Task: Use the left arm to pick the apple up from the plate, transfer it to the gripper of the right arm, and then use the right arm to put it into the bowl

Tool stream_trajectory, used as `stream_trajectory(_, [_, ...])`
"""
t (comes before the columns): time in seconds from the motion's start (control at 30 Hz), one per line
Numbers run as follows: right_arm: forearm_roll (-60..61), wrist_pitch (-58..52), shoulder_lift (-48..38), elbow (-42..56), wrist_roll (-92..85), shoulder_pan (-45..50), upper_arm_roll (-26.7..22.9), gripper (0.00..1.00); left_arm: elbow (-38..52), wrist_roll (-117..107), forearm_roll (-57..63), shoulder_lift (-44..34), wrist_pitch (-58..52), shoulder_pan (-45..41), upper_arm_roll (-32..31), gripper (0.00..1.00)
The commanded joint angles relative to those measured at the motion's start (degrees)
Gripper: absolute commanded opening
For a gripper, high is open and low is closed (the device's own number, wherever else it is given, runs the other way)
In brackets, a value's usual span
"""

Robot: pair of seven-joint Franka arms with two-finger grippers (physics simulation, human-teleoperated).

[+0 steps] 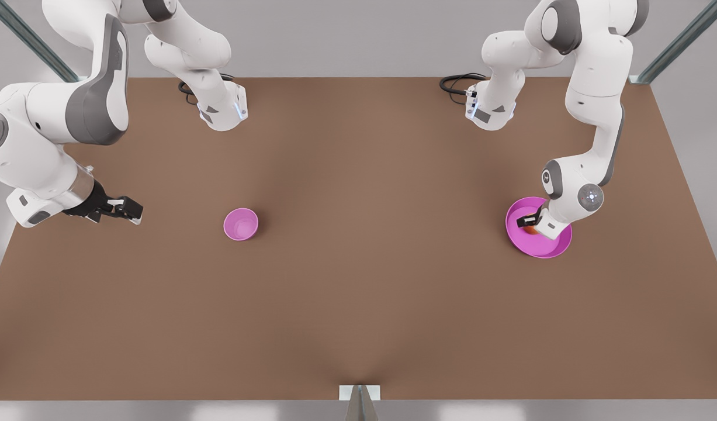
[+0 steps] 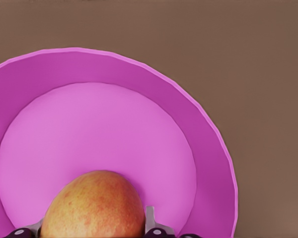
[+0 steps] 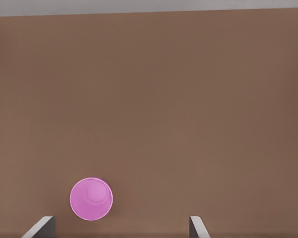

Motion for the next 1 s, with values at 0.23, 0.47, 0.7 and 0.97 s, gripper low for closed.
stream_trajectory(0.23, [0.0,0.0,0.0,0.0,0.0,0.0,-0.1,1.00,1.3,-0.4,0.1,-1.2,0.2,-0.1,-1.1,0.78])
stream_trajectory(0.47, [0.0,0.0,0.0,0.0,0.0,0.0,-0.1,1.00,13.1,-0.6,-12.8,-3.1,0.0,-0.6,-15.5,0.76])
stream_trajectory(0.7, [11.8,1.1,1.0,0.5,1.1,-0.3,-0.3,1.00,19.6,31.6,-42.7,-1.6,-13.5,0.3,-27.5,0.76])
stream_trajectory(0.97, [61.2,7.2,7.8,-0.1,1.0,-2.3,0.0,1.00,48.2,70.1,-52.0,17.1,-19.4,-8.7,-29.6,0.76])
